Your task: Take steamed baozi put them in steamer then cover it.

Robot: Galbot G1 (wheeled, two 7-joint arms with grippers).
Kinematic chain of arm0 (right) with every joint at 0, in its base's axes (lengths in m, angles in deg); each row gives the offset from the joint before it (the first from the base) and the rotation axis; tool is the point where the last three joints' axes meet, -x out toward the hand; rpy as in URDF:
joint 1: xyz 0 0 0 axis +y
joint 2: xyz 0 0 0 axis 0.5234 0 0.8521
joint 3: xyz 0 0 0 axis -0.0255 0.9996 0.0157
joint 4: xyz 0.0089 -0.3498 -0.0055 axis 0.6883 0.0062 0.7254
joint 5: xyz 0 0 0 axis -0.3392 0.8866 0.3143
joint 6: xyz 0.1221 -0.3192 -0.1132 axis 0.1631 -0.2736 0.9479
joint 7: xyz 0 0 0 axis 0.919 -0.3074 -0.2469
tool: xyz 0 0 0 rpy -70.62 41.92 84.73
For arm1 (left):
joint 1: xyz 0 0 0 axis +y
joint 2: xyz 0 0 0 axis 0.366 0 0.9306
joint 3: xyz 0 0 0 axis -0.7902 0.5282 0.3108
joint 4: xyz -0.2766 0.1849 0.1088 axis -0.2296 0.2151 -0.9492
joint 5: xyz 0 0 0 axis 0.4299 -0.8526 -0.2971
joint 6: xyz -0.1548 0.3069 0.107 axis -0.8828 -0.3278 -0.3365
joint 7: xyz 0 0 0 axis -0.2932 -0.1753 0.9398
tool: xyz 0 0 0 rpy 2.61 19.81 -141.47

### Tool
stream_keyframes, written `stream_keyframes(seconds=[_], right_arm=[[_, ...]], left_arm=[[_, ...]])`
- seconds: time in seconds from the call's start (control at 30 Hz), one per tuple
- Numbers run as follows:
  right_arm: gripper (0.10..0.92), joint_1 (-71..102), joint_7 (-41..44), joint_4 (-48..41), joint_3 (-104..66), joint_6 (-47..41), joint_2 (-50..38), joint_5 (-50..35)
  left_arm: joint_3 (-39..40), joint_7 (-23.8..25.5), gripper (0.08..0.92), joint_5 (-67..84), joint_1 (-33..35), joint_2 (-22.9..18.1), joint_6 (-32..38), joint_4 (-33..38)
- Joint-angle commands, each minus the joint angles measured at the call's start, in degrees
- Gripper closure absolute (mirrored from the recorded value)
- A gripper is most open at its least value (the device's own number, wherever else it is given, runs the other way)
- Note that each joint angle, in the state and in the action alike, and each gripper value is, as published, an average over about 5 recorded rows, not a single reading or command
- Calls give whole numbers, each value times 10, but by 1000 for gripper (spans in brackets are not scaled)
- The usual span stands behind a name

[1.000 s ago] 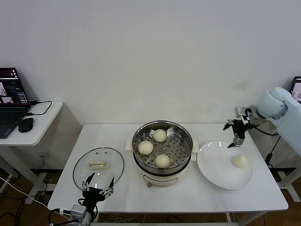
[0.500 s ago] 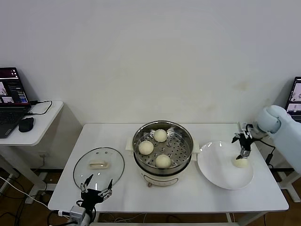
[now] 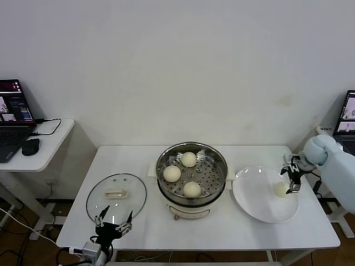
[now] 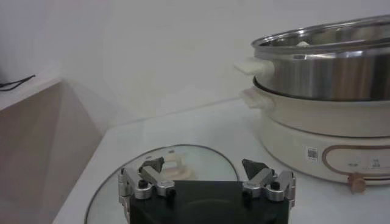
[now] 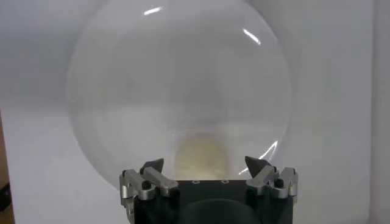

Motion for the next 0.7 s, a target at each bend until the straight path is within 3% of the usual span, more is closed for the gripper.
stream_keyframes(seconds=[0.03, 0.7], right_arm=[[203, 9, -9, -35, -10, 19, 21, 40], [203, 4, 6, -77, -12, 35, 56, 72]], left_arm=[[1, 0, 177, -2, 1, -1, 0, -1], [1, 1, 177, -4, 3, -1, 2, -9]])
